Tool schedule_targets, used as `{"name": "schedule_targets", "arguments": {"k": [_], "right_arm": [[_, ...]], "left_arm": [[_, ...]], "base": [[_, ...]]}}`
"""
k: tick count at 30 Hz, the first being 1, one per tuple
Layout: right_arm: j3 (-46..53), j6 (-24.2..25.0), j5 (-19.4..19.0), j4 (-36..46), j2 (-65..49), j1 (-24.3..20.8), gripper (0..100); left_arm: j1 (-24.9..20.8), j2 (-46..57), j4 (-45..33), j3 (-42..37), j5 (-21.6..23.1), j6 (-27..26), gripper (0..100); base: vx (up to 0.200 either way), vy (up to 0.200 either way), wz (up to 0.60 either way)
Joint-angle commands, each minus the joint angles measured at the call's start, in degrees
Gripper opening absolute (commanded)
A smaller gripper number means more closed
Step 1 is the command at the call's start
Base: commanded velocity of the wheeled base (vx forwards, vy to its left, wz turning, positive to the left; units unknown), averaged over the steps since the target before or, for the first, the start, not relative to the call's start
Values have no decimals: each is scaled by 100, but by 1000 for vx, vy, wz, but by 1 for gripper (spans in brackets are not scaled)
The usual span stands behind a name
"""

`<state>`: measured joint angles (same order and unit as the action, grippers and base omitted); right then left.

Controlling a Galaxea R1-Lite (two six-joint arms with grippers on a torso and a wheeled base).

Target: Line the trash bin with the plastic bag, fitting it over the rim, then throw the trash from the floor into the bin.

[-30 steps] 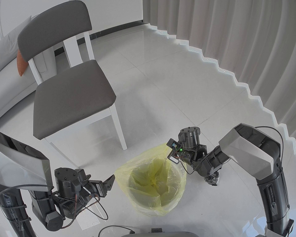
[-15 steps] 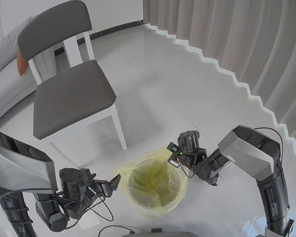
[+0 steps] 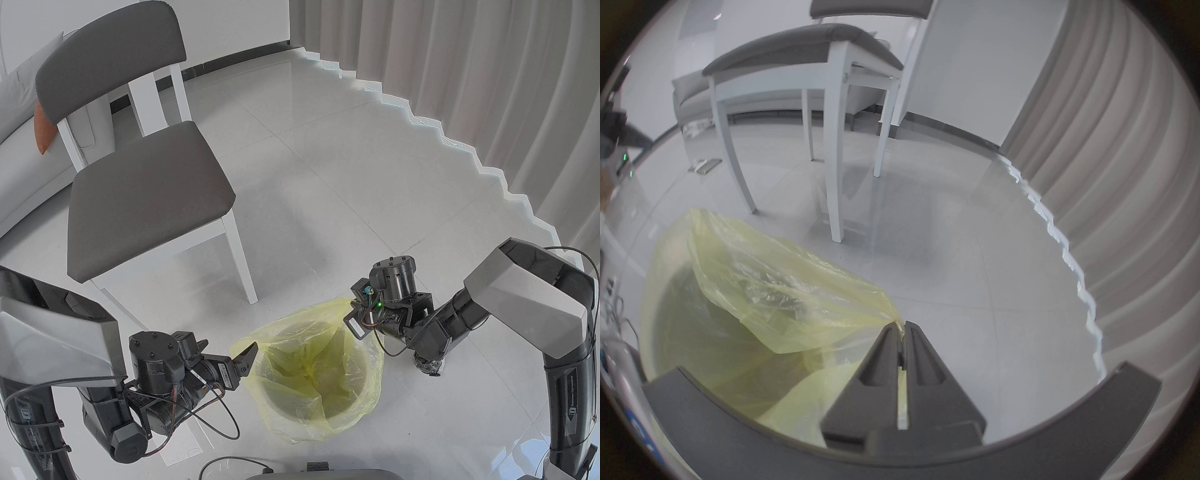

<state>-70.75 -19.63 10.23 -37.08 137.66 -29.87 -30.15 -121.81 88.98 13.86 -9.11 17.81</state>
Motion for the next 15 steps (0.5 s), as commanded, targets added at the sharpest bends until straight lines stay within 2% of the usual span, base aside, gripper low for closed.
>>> {"name": "schedule_targets", "arguments": {"k": [1, 3, 4, 7, 10, 15], "right_arm": [[114, 179, -205, 96, -134, 42, 0], [123, 187, -205, 78, -116, 42, 0], [97, 266, -249, 52, -107, 42, 100], [71, 451, -416, 43, -143, 95, 100], [141, 846, -680, 70, -257, 306, 100], [536, 1347, -1005, 122, -556, 499, 100]], "left_arm": [[132, -141, 102, -6, 164, -6, 100], [123, -141, 102, -15, 164, 3, 100], [132, -115, 102, -6, 164, 12, 100], [123, -150, 102, 64, 172, -6, 100], [132, -396, 93, 319, 190, -50, 100], [369, -818, 102, 565, 366, -199, 100]], "base": [[0, 0, 0], [0, 0, 0], [0, 0, 0], [0, 0, 0], [0, 0, 0], [0, 0, 0]]}}
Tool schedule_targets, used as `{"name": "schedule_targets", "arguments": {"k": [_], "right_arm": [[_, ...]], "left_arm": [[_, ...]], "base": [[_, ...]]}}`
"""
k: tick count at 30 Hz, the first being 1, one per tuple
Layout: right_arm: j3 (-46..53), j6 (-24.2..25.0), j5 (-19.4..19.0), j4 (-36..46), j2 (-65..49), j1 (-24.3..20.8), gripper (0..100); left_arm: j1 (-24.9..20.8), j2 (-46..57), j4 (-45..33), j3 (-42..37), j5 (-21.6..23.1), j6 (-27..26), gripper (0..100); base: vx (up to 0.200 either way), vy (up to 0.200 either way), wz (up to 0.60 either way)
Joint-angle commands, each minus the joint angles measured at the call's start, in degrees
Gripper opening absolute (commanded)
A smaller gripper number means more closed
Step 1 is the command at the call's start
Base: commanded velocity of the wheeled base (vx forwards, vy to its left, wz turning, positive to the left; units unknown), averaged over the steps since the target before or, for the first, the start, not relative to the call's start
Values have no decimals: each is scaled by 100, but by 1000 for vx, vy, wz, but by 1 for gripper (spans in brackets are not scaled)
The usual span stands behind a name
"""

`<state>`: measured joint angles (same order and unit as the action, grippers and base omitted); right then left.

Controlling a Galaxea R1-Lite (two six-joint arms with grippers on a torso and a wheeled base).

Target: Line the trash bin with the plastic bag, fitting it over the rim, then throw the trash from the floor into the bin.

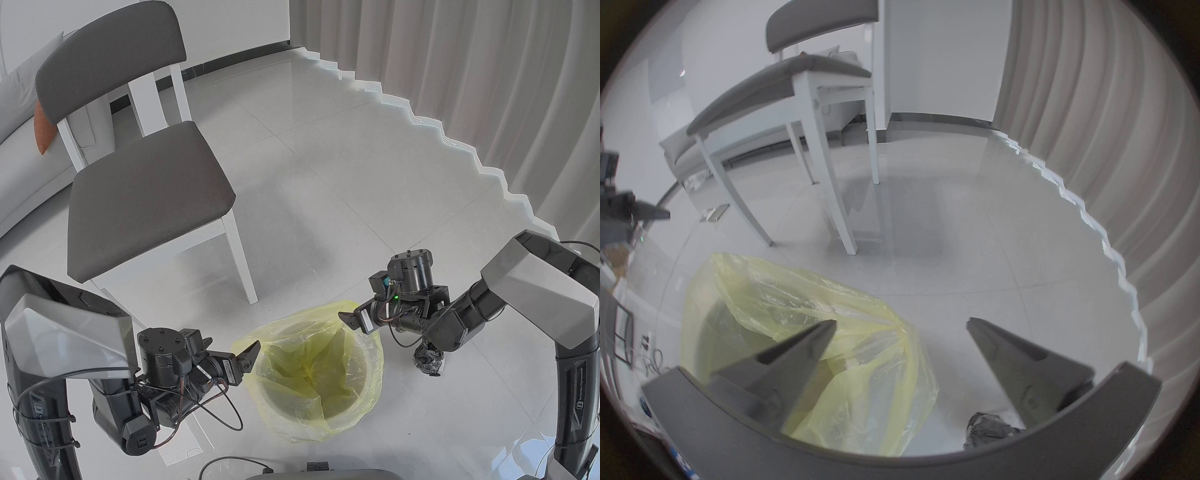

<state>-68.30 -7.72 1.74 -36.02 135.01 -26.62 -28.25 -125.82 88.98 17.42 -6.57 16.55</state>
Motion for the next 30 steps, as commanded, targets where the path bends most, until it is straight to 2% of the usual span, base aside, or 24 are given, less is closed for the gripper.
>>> {"name": "schedule_targets", "arguments": {"k": [1, 5, 10, 15, 30], "right_arm": [[432, 183, -218, 16, -353, 219, 100], [889, 121, -306, -45, -344, 439, 100], [854, 139, -315, -54, -159, 606, 100], [722, 121, -315, -89, 140, 790, 100], [476, 112, -315, -115, 922, 667, 100]], "left_arm": [[223, -470, 102, 236, 174, -73, 100], [416, -716, 76, 394, 402, -161, 100], [654, -1138, 32, 754, 464, -416, 100], [961, -1621, -126, 1264, 727, -557, 100], [1049, -1938, -1823, 2688, 701, -566, 100]], "base": [[0, 0, 0], [0, 0, 0], [0, 0, 0], [0, 0, 0], [0, 0, 0]]}}
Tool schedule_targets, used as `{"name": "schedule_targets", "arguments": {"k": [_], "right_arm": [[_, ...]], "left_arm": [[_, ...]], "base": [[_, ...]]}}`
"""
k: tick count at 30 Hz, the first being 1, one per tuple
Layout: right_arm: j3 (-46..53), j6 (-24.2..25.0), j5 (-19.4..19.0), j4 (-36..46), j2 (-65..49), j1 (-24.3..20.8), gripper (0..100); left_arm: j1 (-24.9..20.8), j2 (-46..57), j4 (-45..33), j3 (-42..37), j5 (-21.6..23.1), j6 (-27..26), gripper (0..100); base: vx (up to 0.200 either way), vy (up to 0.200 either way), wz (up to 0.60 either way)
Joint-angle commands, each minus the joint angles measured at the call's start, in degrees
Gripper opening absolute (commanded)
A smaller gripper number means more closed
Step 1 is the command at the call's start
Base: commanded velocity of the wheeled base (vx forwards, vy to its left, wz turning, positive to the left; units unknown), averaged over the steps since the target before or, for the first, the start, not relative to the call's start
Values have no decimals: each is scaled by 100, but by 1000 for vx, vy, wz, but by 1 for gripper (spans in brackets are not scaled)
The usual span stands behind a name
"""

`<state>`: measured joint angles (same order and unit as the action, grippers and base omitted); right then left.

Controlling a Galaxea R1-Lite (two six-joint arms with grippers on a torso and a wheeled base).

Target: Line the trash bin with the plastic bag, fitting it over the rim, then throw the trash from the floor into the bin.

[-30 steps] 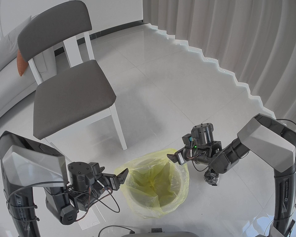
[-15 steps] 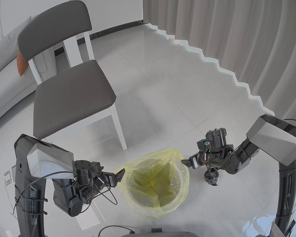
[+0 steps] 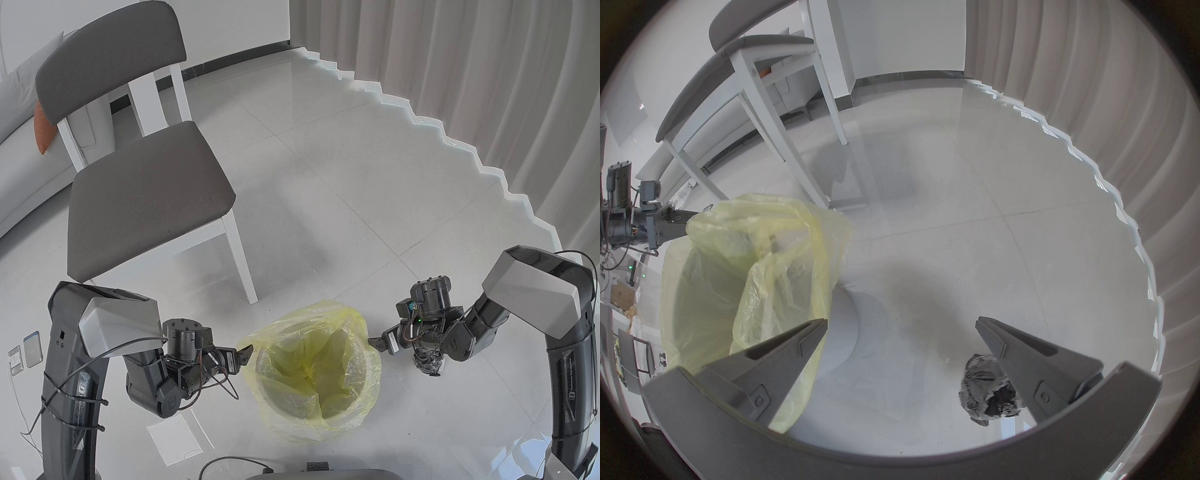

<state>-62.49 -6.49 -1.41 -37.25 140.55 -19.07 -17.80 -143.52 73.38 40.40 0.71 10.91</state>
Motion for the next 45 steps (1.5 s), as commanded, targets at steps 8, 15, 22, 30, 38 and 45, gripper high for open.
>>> {"name": "schedule_targets", "arguments": {"k": [8, 15, 22, 30, 38, 45], "right_arm": [[-62, -19, -17, 34, 465, -71, 100], [167, -37, -26, 8, 245, 61, 100], [518, -230, -26, 16, -704, 342, 100], [615, -204, -26, 34, -1231, 316, 100], [940, -186, 1, 8, -1433, 193, 100], [984, -186, 45, 16, -1442, 166, 100]], "left_arm": [[22, -194, -377, 407, -36, -45, 100], [110, 210, -166, -59, 17, -28, 100], [391, 808, 573, -990, 369, 16, 100], [259, 957, 1381, -1465, 421, 113, 100], [-927, 1151, 1539, -1526, 290, 25, 100], [-1006, 553, 1030, -841, 105, -775, 100]], "base": [[0, 0, 0], [0, 0, 0], [0, 0, 0], [0, 0, 0], [0, 0, 0], [0, 0, 0]]}}
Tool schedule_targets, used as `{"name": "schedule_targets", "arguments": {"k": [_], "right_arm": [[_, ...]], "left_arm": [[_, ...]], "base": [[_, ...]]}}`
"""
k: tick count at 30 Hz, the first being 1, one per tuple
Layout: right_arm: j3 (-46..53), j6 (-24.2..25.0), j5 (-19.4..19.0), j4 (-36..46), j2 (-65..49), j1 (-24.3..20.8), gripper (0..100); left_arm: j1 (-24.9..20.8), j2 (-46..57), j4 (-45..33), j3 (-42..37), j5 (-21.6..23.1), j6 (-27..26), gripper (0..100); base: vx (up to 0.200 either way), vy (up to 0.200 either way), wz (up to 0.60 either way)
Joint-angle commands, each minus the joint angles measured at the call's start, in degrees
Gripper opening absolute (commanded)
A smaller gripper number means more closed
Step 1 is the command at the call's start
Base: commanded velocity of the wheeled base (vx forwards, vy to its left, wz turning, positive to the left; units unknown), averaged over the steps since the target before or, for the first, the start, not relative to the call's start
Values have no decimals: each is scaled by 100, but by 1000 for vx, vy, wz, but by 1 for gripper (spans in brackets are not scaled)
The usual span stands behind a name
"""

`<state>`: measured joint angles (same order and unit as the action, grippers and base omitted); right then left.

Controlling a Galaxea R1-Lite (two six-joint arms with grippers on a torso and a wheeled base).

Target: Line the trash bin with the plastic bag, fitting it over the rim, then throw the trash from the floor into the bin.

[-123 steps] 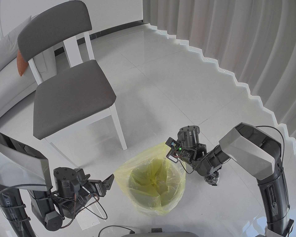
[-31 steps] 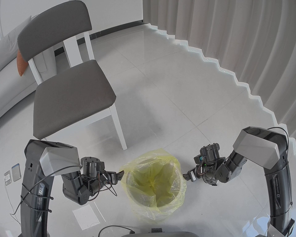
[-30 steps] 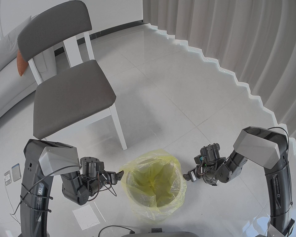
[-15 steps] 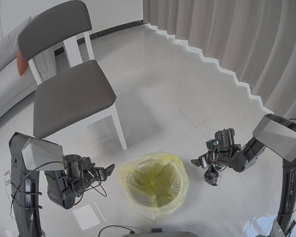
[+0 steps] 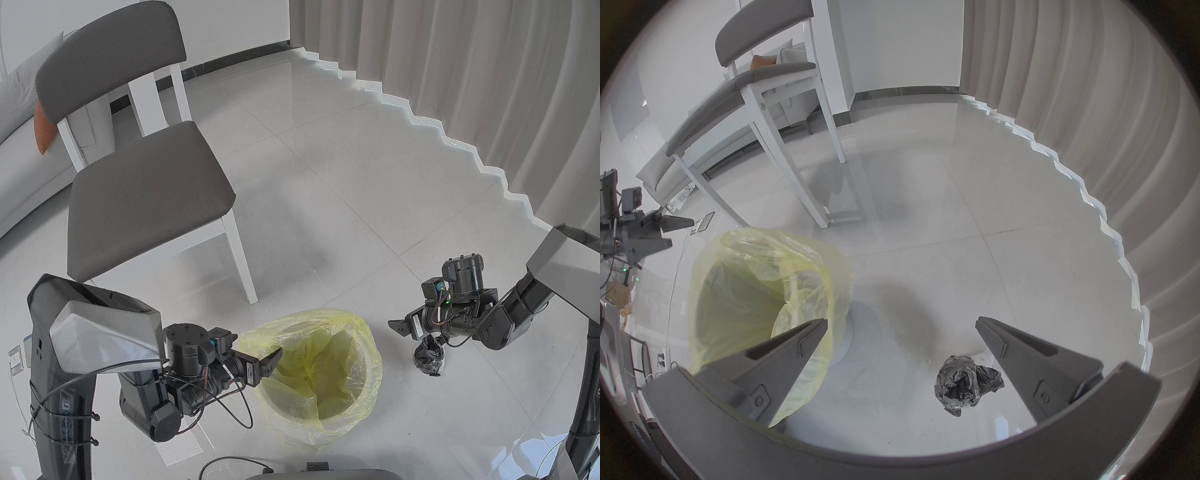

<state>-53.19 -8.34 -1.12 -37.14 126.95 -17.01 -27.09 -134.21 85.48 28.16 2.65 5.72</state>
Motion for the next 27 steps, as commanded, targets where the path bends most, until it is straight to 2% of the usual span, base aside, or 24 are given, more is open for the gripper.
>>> {"name": "schedule_targets", "arguments": {"k": [1, 8, 17, 27], "right_arm": [[54, -1, 15, 14, -83, -48, 100], [1, -1, 15, 41, -48, -57, 100], [151, 16, 7, -12, -74, -57, 100], [204, 16, -11, -21, -57, -57, 100]], "left_arm": [[-77, -405, -198, 427, -89, -282, 100], [-95, -405, -717, 814, -98, -405, 100], [-113, -536, -1772, 1904, -124, -572, 100], [142, -765, -1868, 2501, -317, -493, 100]], "base": [[0, 0, 0], [0, 0, 0], [0, 0, 0], [0, 0, 0]]}}
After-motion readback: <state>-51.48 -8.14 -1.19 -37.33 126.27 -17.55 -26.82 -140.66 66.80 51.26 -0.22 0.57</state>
